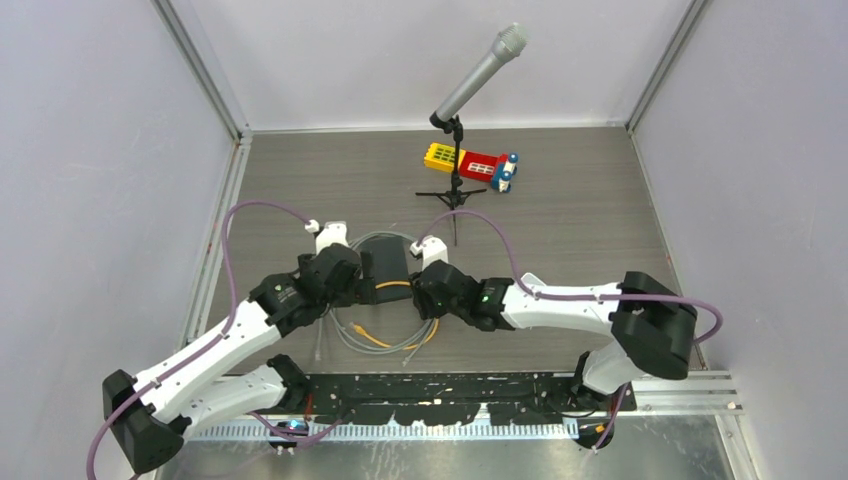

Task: Insert the plug into the switch port
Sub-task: Pick up the connector from the center of the board, then place the connector at the center of the board, then pick up the connector from the center of the board.

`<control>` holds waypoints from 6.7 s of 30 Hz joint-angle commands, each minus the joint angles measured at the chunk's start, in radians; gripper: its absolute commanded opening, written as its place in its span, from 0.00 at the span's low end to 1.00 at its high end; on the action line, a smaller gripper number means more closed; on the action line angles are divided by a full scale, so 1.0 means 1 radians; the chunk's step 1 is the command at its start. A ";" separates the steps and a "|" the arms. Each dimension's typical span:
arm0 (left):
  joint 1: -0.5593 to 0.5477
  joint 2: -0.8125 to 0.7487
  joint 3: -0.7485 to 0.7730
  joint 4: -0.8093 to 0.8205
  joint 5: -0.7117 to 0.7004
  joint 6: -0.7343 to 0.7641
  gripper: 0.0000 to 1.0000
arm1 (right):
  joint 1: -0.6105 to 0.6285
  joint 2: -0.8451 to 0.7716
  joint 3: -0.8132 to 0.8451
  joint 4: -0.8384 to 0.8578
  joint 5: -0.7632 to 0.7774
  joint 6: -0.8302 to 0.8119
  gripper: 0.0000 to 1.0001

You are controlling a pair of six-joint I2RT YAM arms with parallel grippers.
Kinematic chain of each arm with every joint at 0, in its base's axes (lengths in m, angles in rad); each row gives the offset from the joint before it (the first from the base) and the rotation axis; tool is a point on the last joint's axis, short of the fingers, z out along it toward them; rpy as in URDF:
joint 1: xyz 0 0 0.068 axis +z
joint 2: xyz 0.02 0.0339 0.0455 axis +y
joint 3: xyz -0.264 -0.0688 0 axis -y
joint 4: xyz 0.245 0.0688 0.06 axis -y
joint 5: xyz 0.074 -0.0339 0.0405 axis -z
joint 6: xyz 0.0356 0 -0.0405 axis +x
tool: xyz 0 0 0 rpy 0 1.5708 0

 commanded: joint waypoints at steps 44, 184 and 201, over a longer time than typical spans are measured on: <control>0.065 0.025 -0.137 0.242 0.035 0.012 0.99 | -0.081 -0.119 0.108 -0.337 0.017 -0.184 0.01; -0.074 -0.088 -0.223 0.685 0.607 0.051 0.83 | -0.242 -0.331 -0.154 -0.092 -0.161 0.814 0.00; -0.165 -0.084 -0.183 0.746 0.557 -0.011 0.77 | -0.243 -0.476 -0.161 -0.064 -0.193 0.932 0.00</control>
